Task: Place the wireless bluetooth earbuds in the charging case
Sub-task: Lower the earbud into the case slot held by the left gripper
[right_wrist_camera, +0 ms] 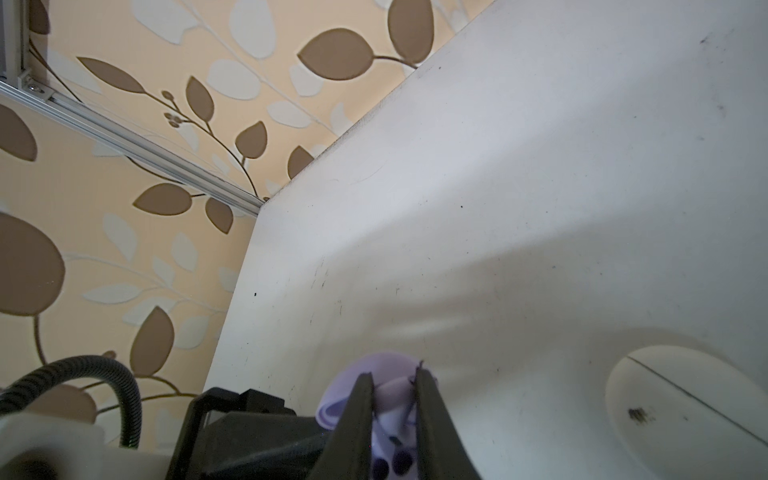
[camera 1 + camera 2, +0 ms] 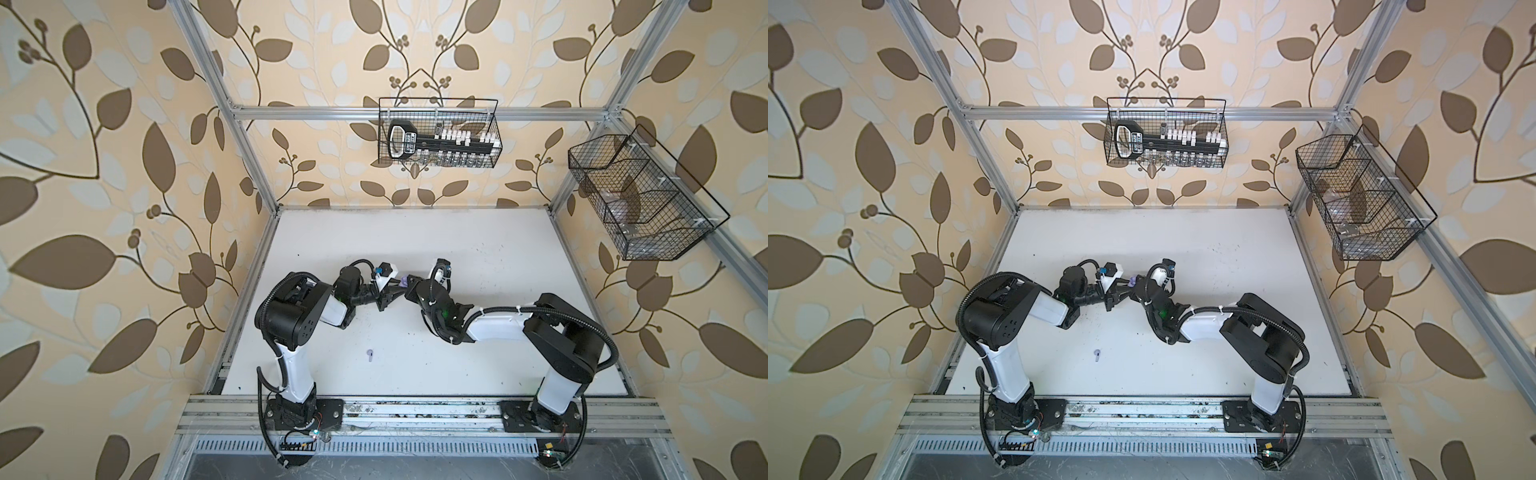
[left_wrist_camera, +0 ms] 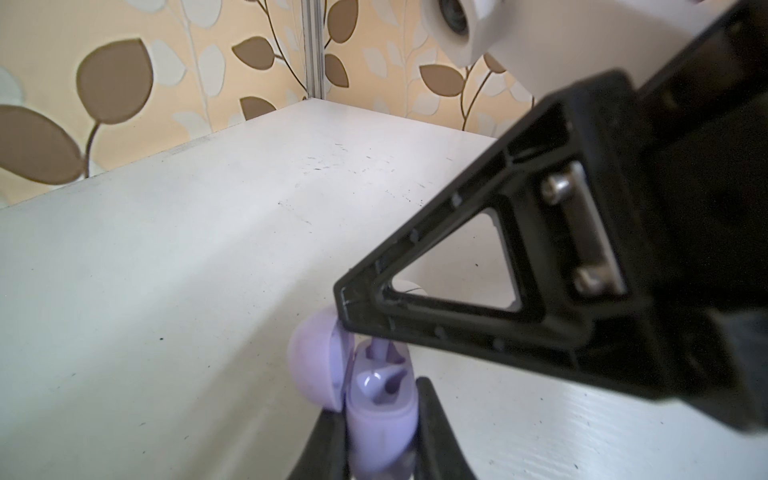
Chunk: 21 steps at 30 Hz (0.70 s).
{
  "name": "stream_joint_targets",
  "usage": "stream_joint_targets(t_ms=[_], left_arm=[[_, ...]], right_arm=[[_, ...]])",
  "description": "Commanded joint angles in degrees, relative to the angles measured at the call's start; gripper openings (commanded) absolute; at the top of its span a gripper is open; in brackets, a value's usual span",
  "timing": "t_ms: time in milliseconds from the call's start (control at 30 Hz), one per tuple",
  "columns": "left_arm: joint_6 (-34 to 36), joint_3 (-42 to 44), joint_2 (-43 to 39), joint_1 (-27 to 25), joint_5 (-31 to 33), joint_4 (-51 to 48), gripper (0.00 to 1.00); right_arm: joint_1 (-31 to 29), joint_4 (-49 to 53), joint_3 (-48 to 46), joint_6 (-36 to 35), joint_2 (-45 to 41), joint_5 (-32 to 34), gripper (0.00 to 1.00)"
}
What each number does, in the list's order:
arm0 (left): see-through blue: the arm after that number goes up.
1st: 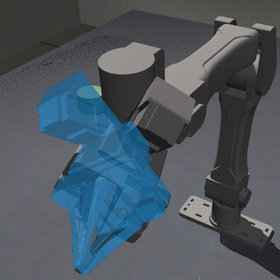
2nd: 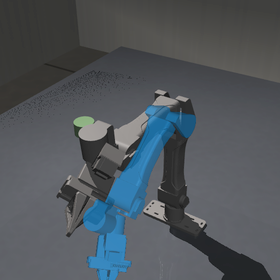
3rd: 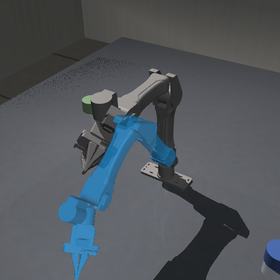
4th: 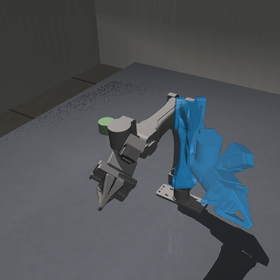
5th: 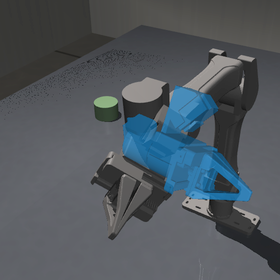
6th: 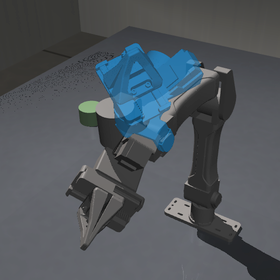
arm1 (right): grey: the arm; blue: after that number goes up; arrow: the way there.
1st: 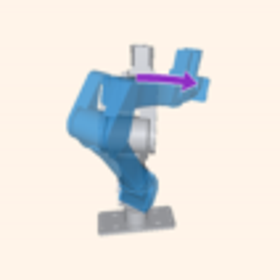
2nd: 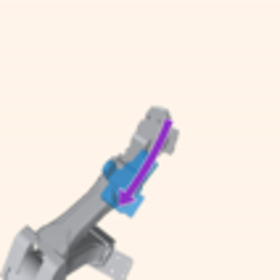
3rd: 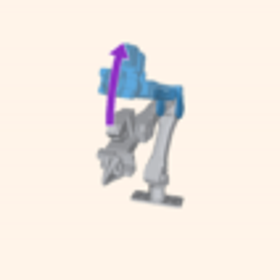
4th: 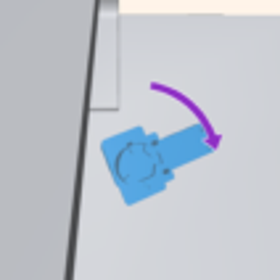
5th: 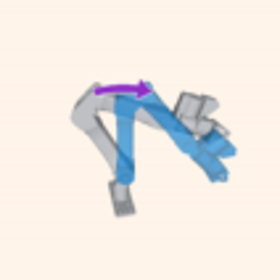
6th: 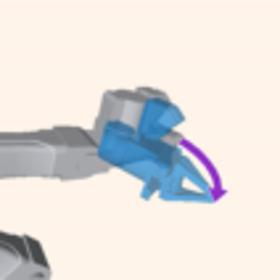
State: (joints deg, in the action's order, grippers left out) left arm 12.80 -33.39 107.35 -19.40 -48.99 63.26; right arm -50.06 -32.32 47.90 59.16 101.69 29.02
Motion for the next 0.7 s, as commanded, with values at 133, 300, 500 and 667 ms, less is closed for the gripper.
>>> stream_joint_targets(t_ms=[133, 300, 500, 667], left_arm=[[-0.3, -0.3, -0.3, -0.2, -3.5, 6.0, 0.03], [-0.5, -0.3, -0.2, -0.1, -3.7, 6.1, 0.03], [-0.5, -0.4, -0.2, 0.0, -3.8, 6.3, 0.03], [-0.6, -0.2, -0.1, 0.0, -4.0, 6.4, 0.03]], right_arm=[[0.7, 2.5, -1.3, 0.6, -2.4, -2.0, 0.19], [1.1, 1.8, -2.2, 0.8, -2.9, -2.9, 0.19], [1.6, 1.7, -2.3, 0.8, -3.5, -4.0, 0.19], [2.2, 1.3, -3.0, 1.1, -4.2, -5.2, 0.20]])
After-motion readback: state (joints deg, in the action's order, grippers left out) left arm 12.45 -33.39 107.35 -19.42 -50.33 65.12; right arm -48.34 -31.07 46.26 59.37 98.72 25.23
